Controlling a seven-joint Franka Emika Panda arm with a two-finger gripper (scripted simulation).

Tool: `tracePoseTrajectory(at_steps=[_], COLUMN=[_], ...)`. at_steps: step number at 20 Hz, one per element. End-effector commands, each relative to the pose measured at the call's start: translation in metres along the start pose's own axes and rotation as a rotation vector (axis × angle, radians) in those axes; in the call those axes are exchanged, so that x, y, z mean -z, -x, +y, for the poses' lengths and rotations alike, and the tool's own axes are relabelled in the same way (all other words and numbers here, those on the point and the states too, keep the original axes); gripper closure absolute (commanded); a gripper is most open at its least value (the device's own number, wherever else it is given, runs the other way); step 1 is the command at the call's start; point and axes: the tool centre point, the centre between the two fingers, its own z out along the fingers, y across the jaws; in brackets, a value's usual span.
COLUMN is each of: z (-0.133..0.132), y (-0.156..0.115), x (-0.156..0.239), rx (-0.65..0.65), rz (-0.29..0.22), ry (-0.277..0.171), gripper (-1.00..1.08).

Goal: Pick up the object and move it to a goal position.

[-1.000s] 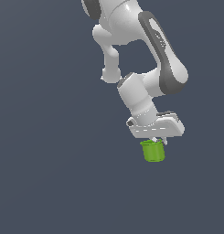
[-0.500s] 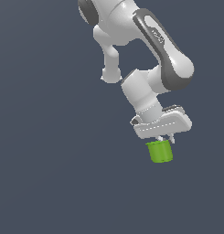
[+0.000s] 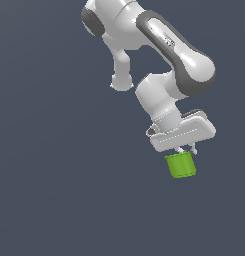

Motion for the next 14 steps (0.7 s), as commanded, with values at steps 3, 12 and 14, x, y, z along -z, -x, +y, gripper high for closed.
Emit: tracePoseTrajectory(at_steps=[3, 12, 14], z=[-0.008, -0.017, -0.019], y=[0.0, -0.001, -0.001], x=[0.001, 0.003, 0.004], rx=[0.018, 0.037, 0.04], rz=[0.015, 0.033, 0.036], ry=[-0.023, -0.05, -0.055], gripper=[1.08, 1.08, 1.08])
